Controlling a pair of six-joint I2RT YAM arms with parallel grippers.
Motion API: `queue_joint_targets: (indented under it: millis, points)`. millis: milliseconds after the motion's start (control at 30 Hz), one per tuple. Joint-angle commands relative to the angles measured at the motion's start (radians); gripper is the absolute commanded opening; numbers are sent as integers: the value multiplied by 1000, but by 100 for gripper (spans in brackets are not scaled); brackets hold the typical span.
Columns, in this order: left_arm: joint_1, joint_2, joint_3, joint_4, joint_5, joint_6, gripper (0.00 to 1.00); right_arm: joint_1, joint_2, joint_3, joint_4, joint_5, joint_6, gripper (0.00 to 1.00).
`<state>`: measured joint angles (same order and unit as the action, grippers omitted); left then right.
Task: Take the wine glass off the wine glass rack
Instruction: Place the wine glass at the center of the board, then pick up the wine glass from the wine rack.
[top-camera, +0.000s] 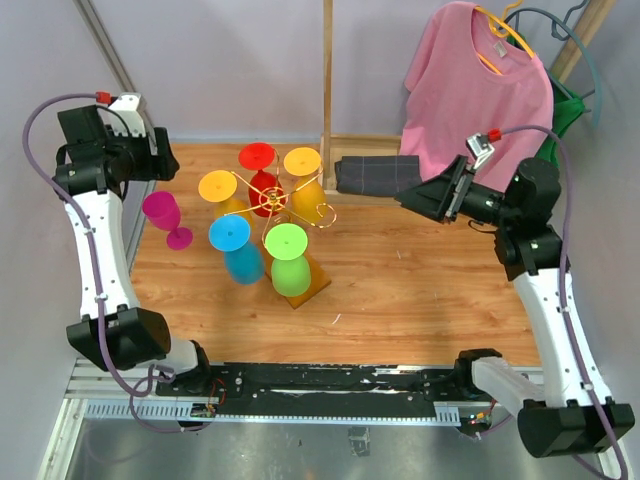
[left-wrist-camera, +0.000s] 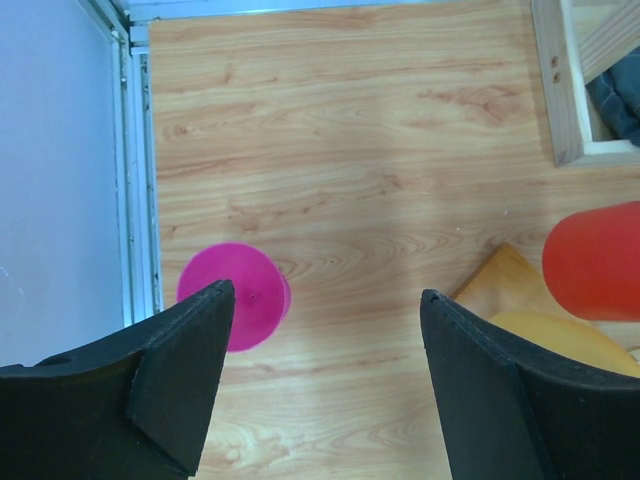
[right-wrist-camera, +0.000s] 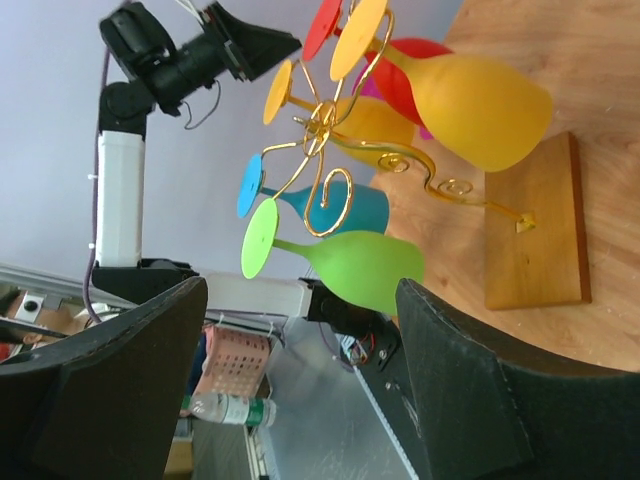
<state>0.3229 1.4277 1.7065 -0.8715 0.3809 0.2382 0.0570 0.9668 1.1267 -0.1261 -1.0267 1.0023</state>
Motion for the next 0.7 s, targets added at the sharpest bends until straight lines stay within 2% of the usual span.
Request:
queue_joint_targets:
  millis: [0, 267, 500, 667]
  points:
    - [-4, -54, 44, -17, 8, -43, 80, 108, 62, 81, -87, 80, -77, 77]
    - [-3, -57, 82, -35, -15, -80, 80, 256, 71, 109, -164, 183, -37, 75]
    - [-3, -43, 152, -34, 5, -132, 82, 494, 26, 63, -165, 363, 43, 73]
    - [-2, -30, 195, -32, 27, -166, 82, 611, 26, 64, -169, 456, 65, 72]
